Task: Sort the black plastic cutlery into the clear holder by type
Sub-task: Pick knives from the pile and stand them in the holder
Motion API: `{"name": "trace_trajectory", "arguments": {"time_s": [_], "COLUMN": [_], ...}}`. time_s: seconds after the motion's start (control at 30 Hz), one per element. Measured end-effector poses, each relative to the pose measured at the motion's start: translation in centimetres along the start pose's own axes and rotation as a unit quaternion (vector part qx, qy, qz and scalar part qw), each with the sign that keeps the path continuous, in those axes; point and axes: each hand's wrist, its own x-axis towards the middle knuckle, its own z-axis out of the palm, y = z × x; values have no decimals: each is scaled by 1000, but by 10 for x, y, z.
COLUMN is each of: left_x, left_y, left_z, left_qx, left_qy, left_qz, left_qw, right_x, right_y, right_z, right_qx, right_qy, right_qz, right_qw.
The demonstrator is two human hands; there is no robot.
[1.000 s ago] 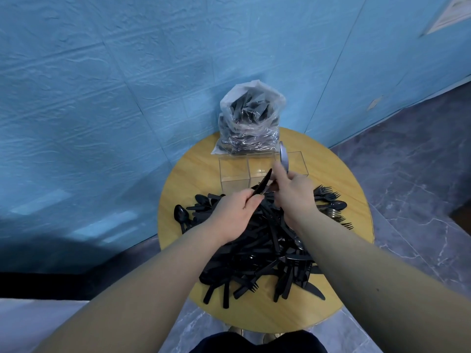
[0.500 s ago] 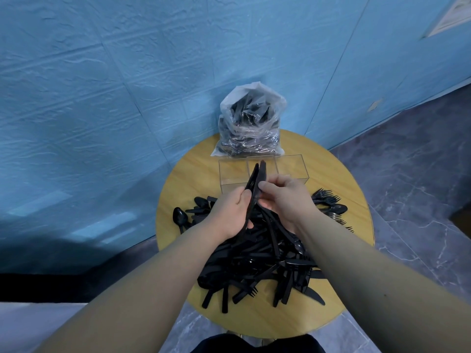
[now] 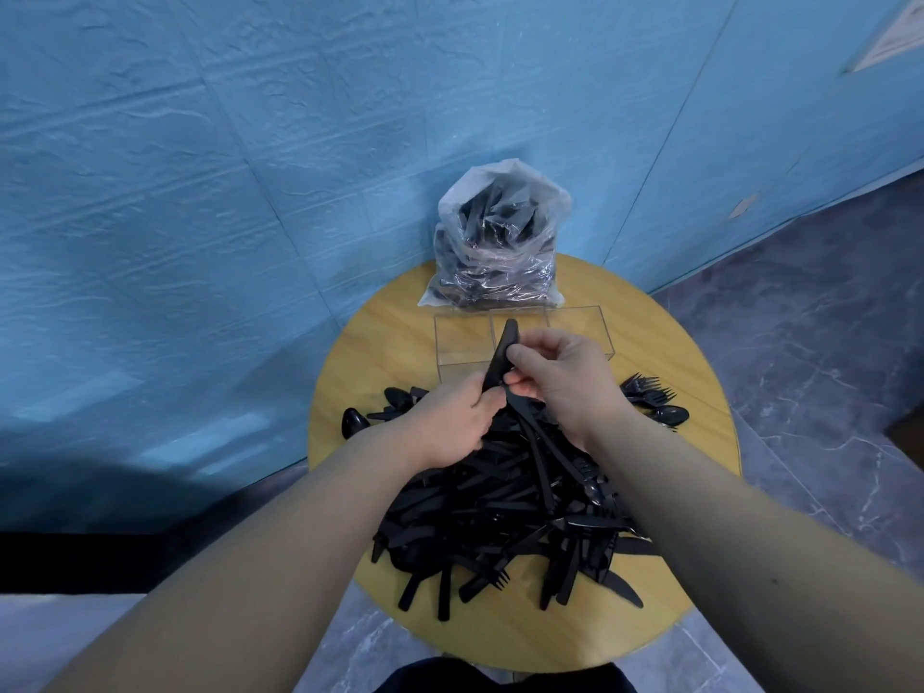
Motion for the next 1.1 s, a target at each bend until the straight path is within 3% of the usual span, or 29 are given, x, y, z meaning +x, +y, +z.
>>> {"name": "trace_trajectory", "arguments": {"time_s": [0.07, 0.13, 0.27, 0.37, 0.5, 0.77, 1.1], "left_x": [2, 5, 12, 14, 27, 71, 70], "left_y": [7, 16, 25, 27, 15, -41, -65], "left_z": [-11, -26, -48, -62, -78, -53, -37], "left_qx": [79, 72, 52, -37, -188, -142, -111], "left_qy": [68, 143, 176, 259, 357, 343, 343], "left_qz": [33, 54, 81, 69, 72, -57, -112], "left_qw": [994, 986, 980, 963, 912, 927, 926], "right_x": [3, 7, 16, 24, 23, 23, 19], "right_y": [-6, -14, -25, -16, 17, 53, 78], "right_z": [1, 2, 3, -5, -20, -29, -29], "right_qx": [-10, -44, -98, -212, -370, -445, -589], "right_qy": [-20, -33, -2, 50, 57, 35, -3], "right_qz": [-23, -54, -106, -131, -67, 5, 35], "right_qw": [999, 997, 990, 967, 925, 895, 807]}}
